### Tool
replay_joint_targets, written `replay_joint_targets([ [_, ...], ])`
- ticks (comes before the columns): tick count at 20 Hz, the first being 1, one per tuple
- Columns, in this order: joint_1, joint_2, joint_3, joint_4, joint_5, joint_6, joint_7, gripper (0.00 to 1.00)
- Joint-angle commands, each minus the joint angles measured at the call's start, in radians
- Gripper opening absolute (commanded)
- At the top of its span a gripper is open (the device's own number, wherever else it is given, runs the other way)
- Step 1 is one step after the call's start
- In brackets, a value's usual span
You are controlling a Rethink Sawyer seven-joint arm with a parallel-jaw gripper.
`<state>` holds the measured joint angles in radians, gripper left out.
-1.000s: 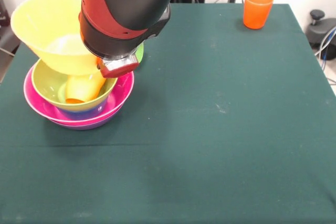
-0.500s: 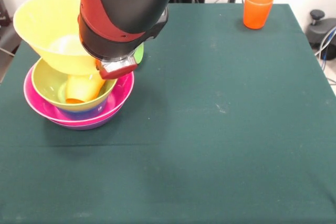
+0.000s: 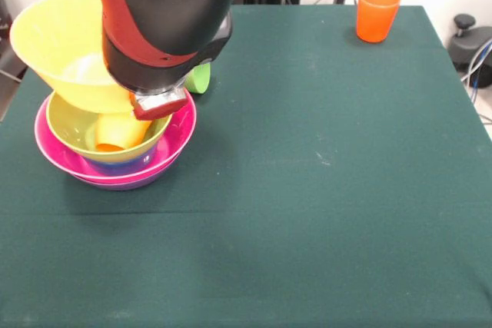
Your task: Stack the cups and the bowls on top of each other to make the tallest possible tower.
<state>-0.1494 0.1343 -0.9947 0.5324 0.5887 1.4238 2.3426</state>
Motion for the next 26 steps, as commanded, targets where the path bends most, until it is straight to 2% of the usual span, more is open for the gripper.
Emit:
replay_joint_targets([
  [1,-0.062,0.056,0.033,-0.118,-0.004,0.048,0.118,0.00],
  [10,-0.143,0.113,-0.066,-0.287,0.081,0.141,0.164,0.00],
  [14,-0.166,0.131,-0.115,-0.326,0.127,0.157,0.176,0.00],
  [20,-0.179,0.145,-0.159,-0.332,0.176,0.144,0.187,0.00],
  [26,-0.124,0.098,-0.132,-0.270,0.170,0.144,0.152,0.00],
])
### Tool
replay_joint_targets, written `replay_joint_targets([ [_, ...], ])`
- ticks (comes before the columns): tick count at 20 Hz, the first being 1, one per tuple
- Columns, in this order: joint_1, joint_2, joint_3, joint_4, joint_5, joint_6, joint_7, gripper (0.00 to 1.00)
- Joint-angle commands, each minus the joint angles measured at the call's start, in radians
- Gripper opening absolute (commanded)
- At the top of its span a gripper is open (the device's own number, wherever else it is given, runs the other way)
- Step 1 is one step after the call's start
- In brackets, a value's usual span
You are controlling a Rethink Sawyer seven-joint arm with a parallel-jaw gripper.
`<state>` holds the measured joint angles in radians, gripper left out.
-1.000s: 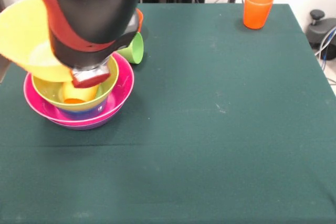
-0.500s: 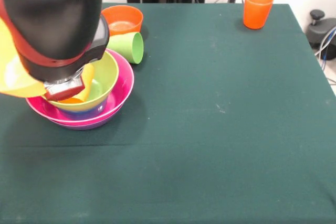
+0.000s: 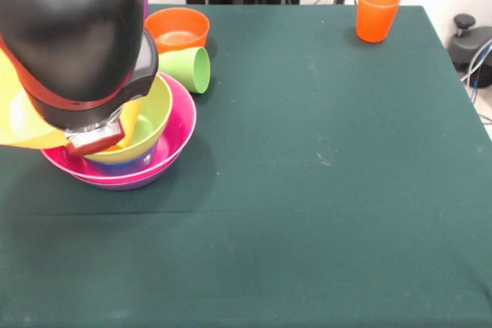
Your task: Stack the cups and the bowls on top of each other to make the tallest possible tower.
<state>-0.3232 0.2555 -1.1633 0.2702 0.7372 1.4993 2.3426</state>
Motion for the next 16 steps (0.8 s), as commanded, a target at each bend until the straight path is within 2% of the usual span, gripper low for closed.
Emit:
replay_joint_targets([
  [1,0.054,-0.030,0.034,-0.006,0.020,0.072,0.145,0.00],
  [4,0.078,-0.057,0.050,0.018,0.009,0.084,0.115,0.00],
  [10,0.130,-0.098,0.102,0.109,-0.036,0.046,0.073,0.00],
  [16,0.151,-0.122,0.136,0.173,-0.062,0.008,0.038,0.00],
])
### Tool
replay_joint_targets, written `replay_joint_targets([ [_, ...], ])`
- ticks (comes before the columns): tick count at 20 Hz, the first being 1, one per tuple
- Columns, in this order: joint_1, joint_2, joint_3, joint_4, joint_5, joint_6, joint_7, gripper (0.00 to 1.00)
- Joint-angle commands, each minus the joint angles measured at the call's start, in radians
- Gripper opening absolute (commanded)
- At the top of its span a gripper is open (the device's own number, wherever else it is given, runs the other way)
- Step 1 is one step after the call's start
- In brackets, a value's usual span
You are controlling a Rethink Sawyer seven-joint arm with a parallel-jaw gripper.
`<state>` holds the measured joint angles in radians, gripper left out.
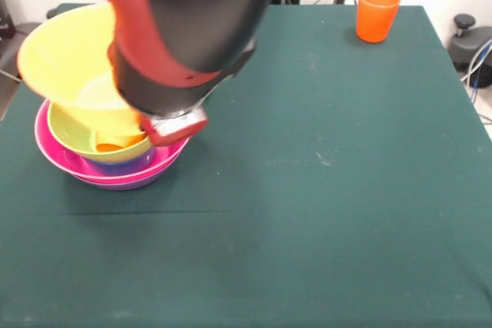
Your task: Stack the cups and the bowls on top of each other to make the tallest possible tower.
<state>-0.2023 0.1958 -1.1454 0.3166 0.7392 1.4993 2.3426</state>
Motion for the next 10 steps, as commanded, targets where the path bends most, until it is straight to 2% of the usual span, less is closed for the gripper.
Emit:
replay_joint_targets([
  [1,0.031,-0.064,0.120,0.132,-0.068,0.002,0.035,0.00],
  [10,0.034,-0.080,0.164,0.194,-0.100,-0.061,0.003,0.00],
])
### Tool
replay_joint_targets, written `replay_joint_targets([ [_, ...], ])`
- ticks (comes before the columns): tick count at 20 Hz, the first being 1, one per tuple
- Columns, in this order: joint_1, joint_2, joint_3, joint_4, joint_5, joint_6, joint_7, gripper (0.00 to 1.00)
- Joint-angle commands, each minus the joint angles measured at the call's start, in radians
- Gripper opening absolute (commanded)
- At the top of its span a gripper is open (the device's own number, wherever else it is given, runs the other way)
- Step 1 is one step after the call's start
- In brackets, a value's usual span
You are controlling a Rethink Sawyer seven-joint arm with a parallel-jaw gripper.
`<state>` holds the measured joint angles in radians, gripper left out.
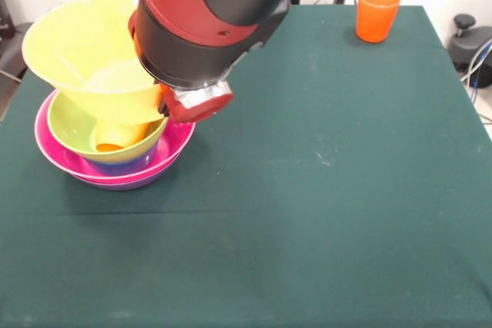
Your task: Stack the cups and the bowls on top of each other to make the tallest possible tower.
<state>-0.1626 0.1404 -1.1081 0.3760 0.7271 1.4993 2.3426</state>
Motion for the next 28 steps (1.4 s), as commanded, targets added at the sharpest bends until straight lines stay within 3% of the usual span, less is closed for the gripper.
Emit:
replay_joint_targets([
  [1,-0.007,-0.025,0.129,0.134,-0.091,-0.062,0.002,0.00],
  [9,-0.018,0.015,0.139,0.122,-0.093,-0.125,0.016,0.00],
  [28,-0.076,0.081,0.044,-0.043,-0.019,0.003,0.075,0.00],
])
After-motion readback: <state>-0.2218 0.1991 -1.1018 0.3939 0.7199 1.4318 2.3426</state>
